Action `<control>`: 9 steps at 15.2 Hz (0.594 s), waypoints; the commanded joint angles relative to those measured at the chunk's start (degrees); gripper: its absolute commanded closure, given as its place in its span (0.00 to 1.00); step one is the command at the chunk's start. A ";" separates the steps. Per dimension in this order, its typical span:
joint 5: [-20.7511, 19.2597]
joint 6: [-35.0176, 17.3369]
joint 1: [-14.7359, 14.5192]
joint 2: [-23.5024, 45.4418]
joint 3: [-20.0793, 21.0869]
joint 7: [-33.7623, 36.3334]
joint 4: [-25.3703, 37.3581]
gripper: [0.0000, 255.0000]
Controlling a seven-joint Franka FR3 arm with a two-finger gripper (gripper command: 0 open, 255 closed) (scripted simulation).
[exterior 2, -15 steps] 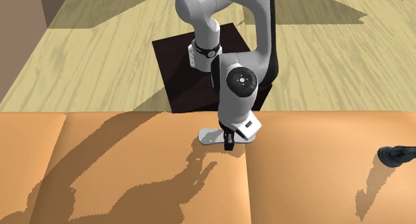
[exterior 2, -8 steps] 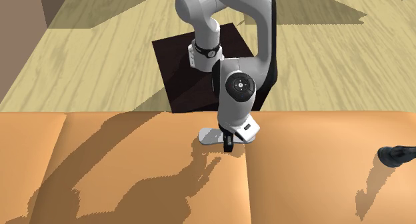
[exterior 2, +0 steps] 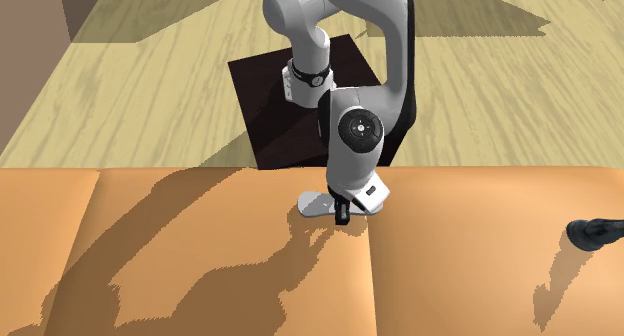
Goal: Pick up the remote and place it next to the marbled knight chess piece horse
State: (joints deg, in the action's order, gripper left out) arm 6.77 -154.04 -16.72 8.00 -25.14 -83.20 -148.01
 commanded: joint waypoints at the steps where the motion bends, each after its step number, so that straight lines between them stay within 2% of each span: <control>1: 0.00 0.00 0.00 -0.01 0.00 0.00 0.01 1.00; 5: 0.01 -0.02 0.00 0.00 0.00 0.00 -0.01 1.00; 9: -3.81 3.22 -0.60 -3.75 -1.27 2.71 -0.07 1.00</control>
State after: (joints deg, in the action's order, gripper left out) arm 3.80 -151.61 -17.21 5.07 -26.16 -81.09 -148.15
